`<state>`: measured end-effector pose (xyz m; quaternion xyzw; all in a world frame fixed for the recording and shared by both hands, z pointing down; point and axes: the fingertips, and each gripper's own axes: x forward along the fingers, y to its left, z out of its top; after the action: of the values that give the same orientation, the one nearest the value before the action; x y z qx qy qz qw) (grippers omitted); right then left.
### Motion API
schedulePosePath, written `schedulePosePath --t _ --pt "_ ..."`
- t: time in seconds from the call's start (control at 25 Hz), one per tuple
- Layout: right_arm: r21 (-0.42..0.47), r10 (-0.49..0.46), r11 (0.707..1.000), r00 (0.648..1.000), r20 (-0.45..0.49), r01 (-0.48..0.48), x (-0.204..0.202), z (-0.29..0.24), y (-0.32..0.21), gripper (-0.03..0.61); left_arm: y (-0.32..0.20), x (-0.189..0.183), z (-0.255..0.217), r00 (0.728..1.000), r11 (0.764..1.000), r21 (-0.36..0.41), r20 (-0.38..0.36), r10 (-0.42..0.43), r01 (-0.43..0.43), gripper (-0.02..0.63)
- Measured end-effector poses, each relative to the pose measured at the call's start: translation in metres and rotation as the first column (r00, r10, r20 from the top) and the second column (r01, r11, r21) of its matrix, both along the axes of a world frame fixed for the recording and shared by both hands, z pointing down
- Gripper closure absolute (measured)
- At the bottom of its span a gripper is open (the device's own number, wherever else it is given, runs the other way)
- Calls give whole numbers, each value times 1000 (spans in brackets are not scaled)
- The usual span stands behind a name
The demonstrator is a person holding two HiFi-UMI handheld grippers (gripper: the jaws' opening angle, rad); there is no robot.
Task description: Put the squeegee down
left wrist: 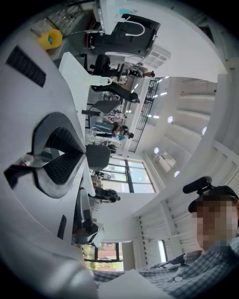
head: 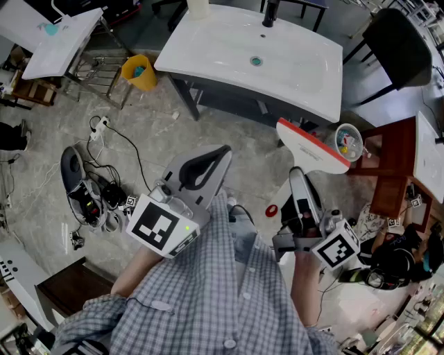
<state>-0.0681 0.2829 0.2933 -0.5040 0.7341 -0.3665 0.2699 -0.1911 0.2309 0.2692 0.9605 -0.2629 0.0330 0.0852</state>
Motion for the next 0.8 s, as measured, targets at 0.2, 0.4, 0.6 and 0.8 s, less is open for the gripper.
schedulePosePath --t 0.2,0.4,0.6,0.8 --pt "7 -24 1000 1000 -3 24 0 1 0 551 6 2 0 1000 1000 9 6 -10 10 612" --pt "8 -45 999 999 -7 46 -5 2 3 551 12 -3 1 999 999 5 18 -33 32 612" --pt "10 -62 998 998 -15 63 -6 1 5 551 16 0 -2 999 999 9 41 -36 35 612" --pt "14 -48 999 999 -13 48 -7 4 13 551 22 1 -1 999 1000 18 47 -15 14 612"
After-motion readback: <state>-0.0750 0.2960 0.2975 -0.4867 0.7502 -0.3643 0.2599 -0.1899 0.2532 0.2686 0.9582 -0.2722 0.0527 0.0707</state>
